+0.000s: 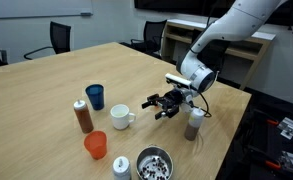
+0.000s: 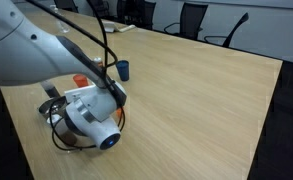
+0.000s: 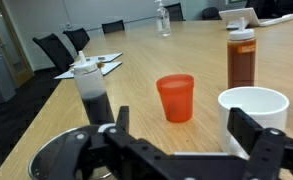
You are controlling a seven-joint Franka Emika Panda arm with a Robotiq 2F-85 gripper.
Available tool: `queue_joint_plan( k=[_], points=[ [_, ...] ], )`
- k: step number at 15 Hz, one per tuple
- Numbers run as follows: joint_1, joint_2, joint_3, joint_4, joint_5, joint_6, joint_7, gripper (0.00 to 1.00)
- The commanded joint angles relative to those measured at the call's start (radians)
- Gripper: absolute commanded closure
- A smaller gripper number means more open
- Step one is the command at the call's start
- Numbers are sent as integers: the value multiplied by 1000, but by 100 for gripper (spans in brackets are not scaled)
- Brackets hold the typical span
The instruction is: Move the white mug forward.
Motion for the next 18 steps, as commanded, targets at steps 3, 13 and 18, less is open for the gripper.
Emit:
queue_joint_plan(
  k=[3,13,18],
  points=[
    [-26,34,-35,68,-100,-77,48,0],
    [37,129,22,165,145,143,30,0],
    [62,126,48,183,229,262,7,0]
  ],
)
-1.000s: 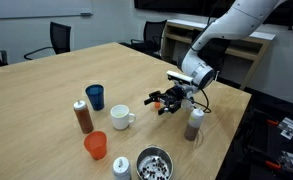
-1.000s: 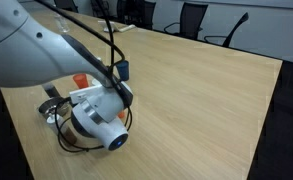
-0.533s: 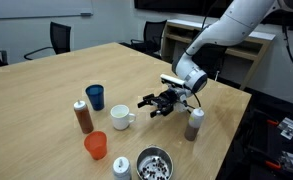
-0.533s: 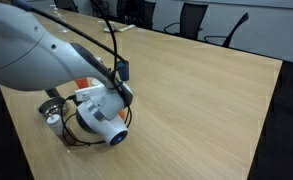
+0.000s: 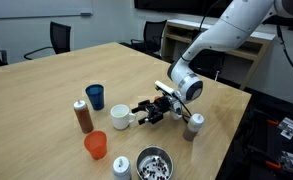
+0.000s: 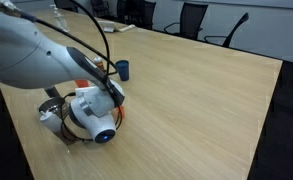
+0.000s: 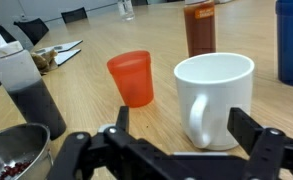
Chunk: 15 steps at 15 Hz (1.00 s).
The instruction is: Move the white mug forward.
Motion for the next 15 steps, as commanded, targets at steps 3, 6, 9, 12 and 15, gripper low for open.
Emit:
queue_joint_plan(
  k=[3,6,9,12,15],
  points=[
    [8,-2,17,35,55,107,-14,0],
    [2,4,17,46,52,132,-7,0],
    [-2,12,18,54,42,144,-1,26],
    [-6,21,20,59,38,138,5,48],
    [-3,32,19,75,31,142,9,68]
  ],
)
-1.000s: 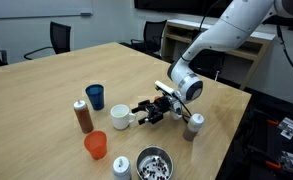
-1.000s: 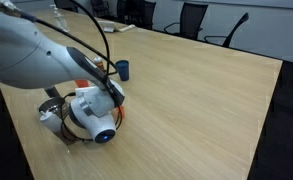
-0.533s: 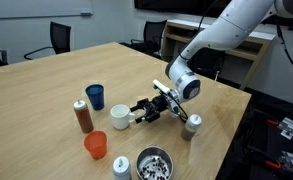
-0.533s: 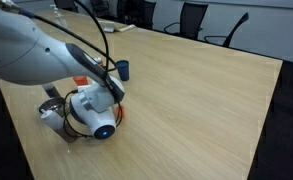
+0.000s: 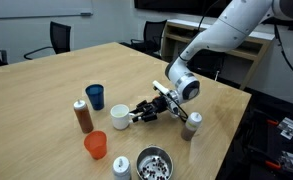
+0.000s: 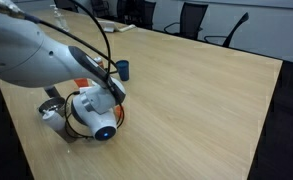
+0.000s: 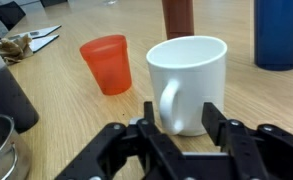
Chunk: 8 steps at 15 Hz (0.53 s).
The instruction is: Move the white mug forward.
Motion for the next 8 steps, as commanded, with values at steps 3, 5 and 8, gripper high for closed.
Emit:
queue_joint_plan(
  k=[3,5,8],
  points=[
    [-3,13,10,33,-8,25,7,90],
    [-4,14,11,36,-10,22,7,99],
    [-5,15,12,37,-11,18,6,97]
  ],
)
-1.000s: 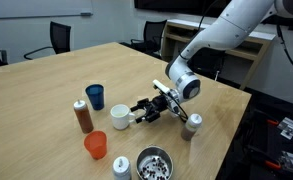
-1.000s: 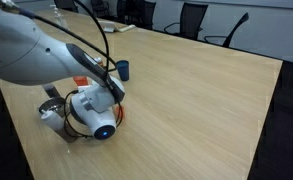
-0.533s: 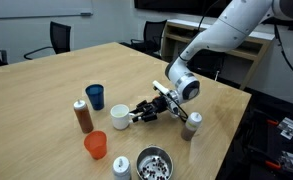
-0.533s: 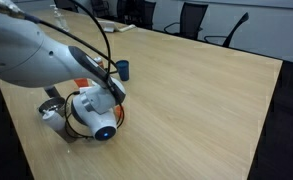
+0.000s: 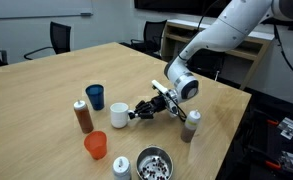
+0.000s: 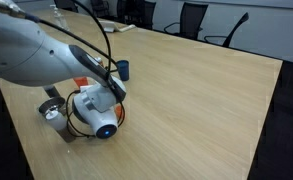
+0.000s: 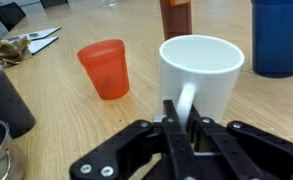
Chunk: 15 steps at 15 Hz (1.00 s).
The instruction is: Move the white mug forward.
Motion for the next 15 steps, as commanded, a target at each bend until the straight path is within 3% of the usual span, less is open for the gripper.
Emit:
queue_joint_plan(
  k=[1,8,15],
  points=[
    [-8,10,11,16,-10,15,5,97],
    [-8,-38,-3,-24,-71,14,7,97],
    [-41,-128,-46,-115,-324,-58,32,97]
  ],
)
